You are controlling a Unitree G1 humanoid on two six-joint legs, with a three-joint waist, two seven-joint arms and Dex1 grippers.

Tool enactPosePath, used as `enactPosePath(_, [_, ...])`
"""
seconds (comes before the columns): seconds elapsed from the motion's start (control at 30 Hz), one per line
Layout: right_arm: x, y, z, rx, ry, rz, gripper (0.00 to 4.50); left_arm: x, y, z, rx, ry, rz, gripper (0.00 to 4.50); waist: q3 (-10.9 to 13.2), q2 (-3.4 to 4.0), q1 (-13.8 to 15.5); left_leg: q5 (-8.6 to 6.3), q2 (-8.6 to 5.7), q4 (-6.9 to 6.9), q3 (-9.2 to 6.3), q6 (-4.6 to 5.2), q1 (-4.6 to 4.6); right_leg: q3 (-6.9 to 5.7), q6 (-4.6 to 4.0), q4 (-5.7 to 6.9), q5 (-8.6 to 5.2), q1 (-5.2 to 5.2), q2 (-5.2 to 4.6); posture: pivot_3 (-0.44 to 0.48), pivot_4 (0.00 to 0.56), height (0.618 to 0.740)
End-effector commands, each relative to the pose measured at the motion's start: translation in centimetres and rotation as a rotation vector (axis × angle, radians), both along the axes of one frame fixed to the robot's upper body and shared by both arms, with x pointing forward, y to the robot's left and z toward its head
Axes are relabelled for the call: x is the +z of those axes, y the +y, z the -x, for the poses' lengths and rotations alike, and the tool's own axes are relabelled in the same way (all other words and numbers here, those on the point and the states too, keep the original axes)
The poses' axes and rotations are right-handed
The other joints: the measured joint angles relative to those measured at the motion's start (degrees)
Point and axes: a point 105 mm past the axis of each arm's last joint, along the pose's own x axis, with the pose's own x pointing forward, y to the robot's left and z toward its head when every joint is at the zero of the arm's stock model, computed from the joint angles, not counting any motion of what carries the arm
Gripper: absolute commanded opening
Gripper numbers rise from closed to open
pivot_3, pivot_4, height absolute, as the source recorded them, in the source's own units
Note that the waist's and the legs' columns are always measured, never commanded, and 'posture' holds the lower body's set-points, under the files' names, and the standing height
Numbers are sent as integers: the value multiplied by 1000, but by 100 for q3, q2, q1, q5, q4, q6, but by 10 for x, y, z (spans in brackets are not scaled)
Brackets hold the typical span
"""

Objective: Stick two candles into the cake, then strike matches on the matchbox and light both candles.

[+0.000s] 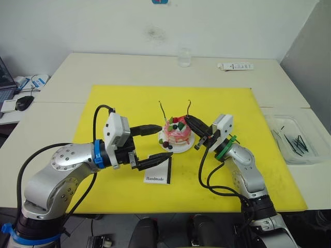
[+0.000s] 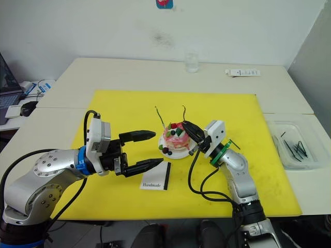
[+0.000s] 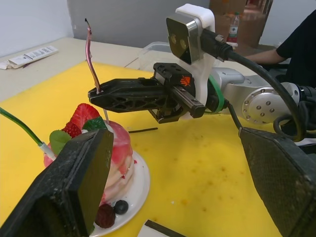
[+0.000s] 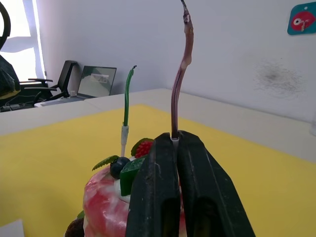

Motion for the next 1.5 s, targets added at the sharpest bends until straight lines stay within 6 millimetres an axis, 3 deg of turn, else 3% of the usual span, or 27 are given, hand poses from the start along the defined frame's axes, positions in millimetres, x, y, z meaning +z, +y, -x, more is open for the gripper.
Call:
enactPosePath(0.03, [4,0,3,-1,-29,-1,70,5,1,2,-5,-35,-8,4500,0,0,0,0,0,0,0,0,0,0,0,0,0,0,0,0,150,740])
enactPosePath(0.77, [-22,0,8,-27,57,-11,70,-1,-1,3,-3,-27,-1,4500,0,0,0,0,0,0,1,0,3,1,1,1,-1,2,-3,0,150,740])
enactPosePath(1.03, [-7,1,6,-35,34,-71,70,-3,-2,3,-3,-27,-2,4500,-1,0,-1,0,1,-1,2,0,8,2,2,3,-1,4,-3,0,150,740])
enactPosePath(1.13, [1,-2,4,-44,17,-88,807,-4,-2,3,-5,-26,-3,4500,0,1,-1,0,1,0,3,0,8,3,1,3,0,4,-3,0,150,740])
enactPosePath(1.33, [18,-1,11,-13,-33,-77,2872,-3,-4,0,-5,-30,-9,4500,0,1,0,0,1,-1,2,0,7,2,1,3,-1,4,-3,0,150,740])
enactPosePath(1.5, [31,-7,19,-11,-56,-64,2872,-6,-3,-2,15,5,-28,4500,0,1,0,0,1,-1,3,0,7,3,2,2,-1,3,-4,0,150,740])
